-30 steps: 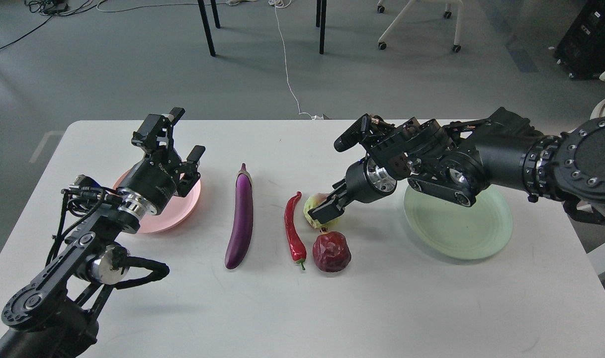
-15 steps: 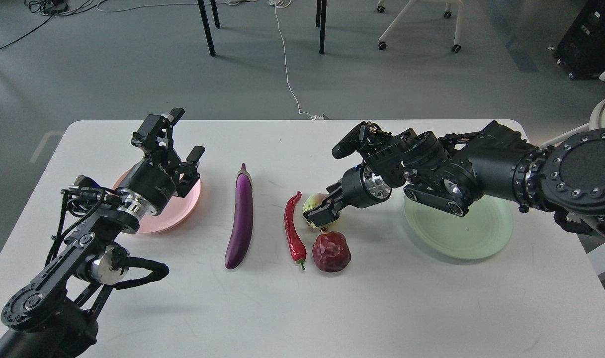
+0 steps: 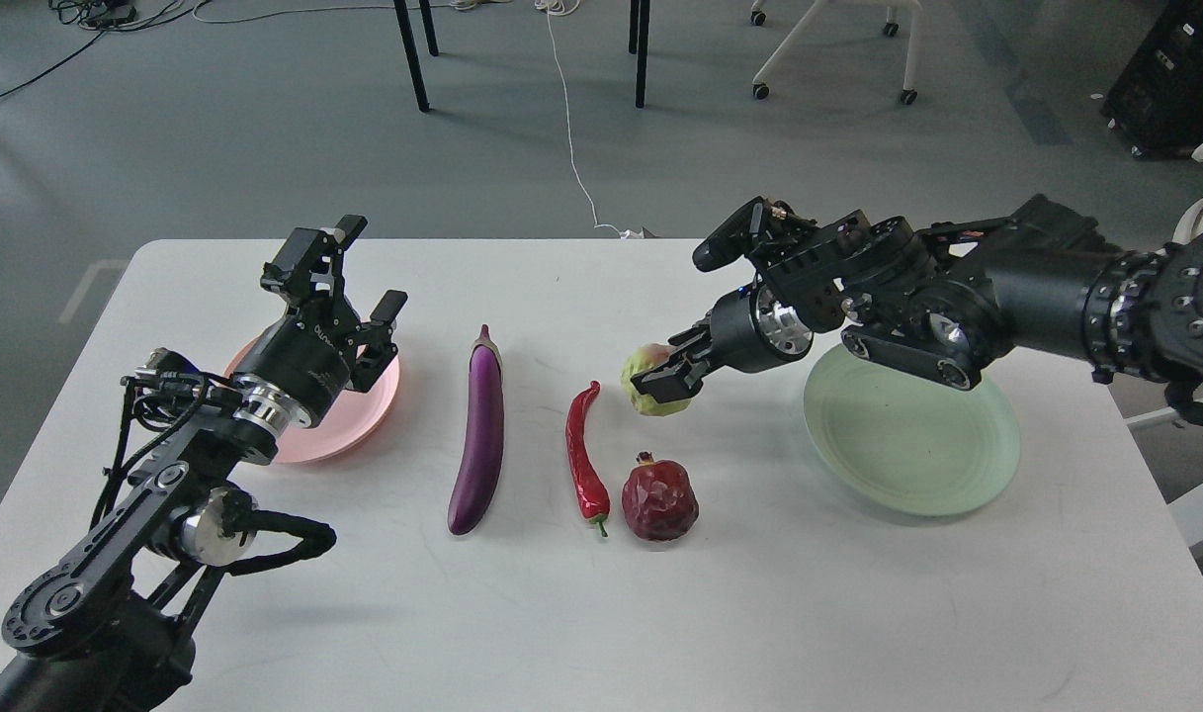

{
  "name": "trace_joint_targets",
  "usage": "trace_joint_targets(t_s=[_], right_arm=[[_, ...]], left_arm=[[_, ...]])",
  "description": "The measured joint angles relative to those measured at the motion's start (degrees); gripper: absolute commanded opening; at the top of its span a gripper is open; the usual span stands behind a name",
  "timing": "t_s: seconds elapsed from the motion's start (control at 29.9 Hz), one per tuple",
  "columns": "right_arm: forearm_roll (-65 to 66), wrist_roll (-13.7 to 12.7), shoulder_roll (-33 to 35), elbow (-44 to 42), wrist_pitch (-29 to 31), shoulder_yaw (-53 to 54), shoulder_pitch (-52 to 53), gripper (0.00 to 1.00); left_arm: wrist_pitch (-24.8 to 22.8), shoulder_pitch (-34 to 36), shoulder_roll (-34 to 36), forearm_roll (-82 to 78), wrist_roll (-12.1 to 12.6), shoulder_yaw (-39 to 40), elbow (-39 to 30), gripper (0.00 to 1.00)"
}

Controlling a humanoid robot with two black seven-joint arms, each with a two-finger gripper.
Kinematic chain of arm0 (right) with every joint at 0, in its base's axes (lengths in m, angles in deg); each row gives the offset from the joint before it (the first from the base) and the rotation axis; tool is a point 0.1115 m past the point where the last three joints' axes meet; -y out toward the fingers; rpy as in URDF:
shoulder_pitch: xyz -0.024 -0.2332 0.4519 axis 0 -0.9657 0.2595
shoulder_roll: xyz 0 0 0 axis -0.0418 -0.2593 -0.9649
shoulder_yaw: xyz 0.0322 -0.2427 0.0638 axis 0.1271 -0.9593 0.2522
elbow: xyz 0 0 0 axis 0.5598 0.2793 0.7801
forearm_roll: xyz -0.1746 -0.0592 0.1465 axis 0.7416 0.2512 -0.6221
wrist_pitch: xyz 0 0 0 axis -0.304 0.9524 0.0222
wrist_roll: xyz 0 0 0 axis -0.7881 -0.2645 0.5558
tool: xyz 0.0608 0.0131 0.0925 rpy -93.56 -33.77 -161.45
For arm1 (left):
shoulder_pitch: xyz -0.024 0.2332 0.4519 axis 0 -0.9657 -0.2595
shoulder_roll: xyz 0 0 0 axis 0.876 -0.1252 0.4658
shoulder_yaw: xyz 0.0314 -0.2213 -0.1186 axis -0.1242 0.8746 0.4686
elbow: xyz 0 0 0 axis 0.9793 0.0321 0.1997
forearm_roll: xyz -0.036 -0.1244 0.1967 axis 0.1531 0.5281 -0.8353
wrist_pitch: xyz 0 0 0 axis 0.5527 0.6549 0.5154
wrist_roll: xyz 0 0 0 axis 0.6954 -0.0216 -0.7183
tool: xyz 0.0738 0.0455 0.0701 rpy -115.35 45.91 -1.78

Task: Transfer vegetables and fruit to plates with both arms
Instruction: 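Carry the fruit onto the green plate and release it, then reach the right gripper to the red apple and grasp it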

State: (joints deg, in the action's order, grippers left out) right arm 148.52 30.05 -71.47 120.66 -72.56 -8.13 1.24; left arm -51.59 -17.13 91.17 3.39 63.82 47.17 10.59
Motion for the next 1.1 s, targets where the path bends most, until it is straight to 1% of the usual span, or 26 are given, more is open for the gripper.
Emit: trace_joint_targets(t_s=[0.07,0.17,0.33,0.47,0.6,0.67,0.7,0.74,0.8,0.84,1.0,1.1], right_arm=[[1.2,0.0,4.8,2.2,0.2,-0.7,2.5,0.50],[6.2,0.0,12.5,4.9,0.3,-3.6,4.8,0.50],[12.1,0.0,21.9,5.8,0.2,-7.3,3.7,0.50],[12.6,0.0,24.5,5.2,-1.4,-6.5,-1.4,0.51],[12.6,0.0,23.2,1.4,-6.0,-4.8,-7.3,0.52],[12.6,0.0,21.8,-0.8,-7.7,-4.5,-9.4,0.57],[12.6,0.0,21.3,-1.5,-8.1,-4.4,-10.0,0.62],[12.5,0.0,20.9,-2.1,-8.4,-4.3,-10.6,0.69],[12.4,0.0,20.4,-2.5,-8.6,-4.1,-11.2,0.89],[12.4,0.0,20.3,-2.5,-8.7,-4.0,-11.4,0.94],[12.2,0.0,20.5,-1.8,-8.6,-3.8,-10.9,0.97],[12.2,0.0,21.6,0.9,-8.3,-2.8,-8.5,0.97]], left_arm=[[0.0,0.1,0.0,0.0,0.0,0.0,-0.3,0.98],[0.0,0.1,-0.3,0.0,0.0,0.0,-0.4,0.98],[0.0,0.1,-0.7,0.0,0.0,-0.1,-0.7,0.98],[0.0,0.0,-1.1,-0.1,0.0,-0.2,-0.7,0.98],[0.0,0.0,-1.2,-0.1,0.1,-0.2,-1.0,0.98],[0.0,0.0,-1.0,-0.1,0.1,-0.2,-1.1,0.98],[0.0,0.0,-0.9,-0.1,0.1,-0.2,-1.2,0.98],[0.0,0.0,-0.9,-0.1,0.1,-0.2,-1.3,0.98],[0.0,0.0,-0.7,-0.1,0.1,-0.2,-1.3,0.98],[0.0,0.0,-0.6,-0.2,0.1,-0.2,-1.3,0.98],[0.0,0.0,-0.5,-0.2,0.1,-0.2,-1.3,0.98],[0.0,0.0,-0.5,-0.2,0.1,-0.2,-1.3,0.98]])
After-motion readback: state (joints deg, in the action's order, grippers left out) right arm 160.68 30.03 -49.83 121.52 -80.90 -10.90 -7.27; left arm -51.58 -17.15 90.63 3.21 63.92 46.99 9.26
